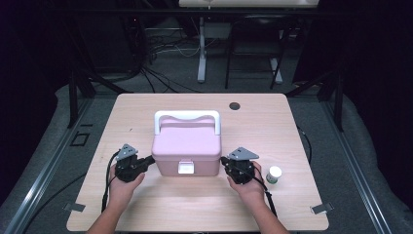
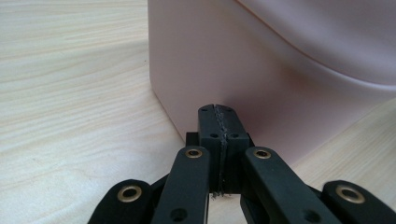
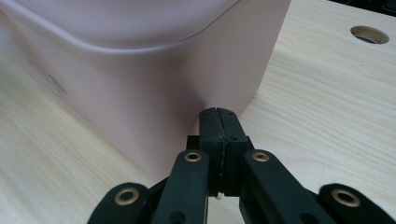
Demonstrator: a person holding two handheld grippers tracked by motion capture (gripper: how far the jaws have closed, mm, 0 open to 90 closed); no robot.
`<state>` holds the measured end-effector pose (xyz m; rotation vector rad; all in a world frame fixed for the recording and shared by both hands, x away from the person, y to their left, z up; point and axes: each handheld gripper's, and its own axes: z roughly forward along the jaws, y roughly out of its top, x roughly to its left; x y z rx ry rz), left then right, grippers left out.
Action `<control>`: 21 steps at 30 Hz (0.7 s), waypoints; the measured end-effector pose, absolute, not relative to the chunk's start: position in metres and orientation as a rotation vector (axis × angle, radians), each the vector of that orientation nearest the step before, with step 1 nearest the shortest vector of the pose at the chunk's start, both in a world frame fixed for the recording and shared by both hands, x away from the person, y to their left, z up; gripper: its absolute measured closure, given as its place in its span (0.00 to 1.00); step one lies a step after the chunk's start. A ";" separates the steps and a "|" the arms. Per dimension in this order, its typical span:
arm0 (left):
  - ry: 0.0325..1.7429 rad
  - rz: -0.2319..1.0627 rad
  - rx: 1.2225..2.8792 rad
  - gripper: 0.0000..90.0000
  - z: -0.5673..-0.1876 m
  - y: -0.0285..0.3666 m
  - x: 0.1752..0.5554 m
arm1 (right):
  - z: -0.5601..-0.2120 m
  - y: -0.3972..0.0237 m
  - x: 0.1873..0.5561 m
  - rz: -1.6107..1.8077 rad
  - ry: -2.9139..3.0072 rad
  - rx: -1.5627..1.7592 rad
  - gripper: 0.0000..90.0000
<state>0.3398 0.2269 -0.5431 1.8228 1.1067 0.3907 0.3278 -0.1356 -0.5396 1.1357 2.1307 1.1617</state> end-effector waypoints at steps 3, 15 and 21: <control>1.104 0.373 1.824 1.00 -0.543 0.228 0.336 | -0.539 -0.136 0.324 1.158 2.144 1.125 1.00; 1.094 0.358 1.852 1.00 -0.541 0.229 0.321 | -0.536 -0.138 0.312 1.125 2.188 1.083 1.00; 1.087 0.341 1.856 1.00 -0.541 0.229 0.314 | -0.534 -0.139 0.305 1.119 2.203 1.087 1.00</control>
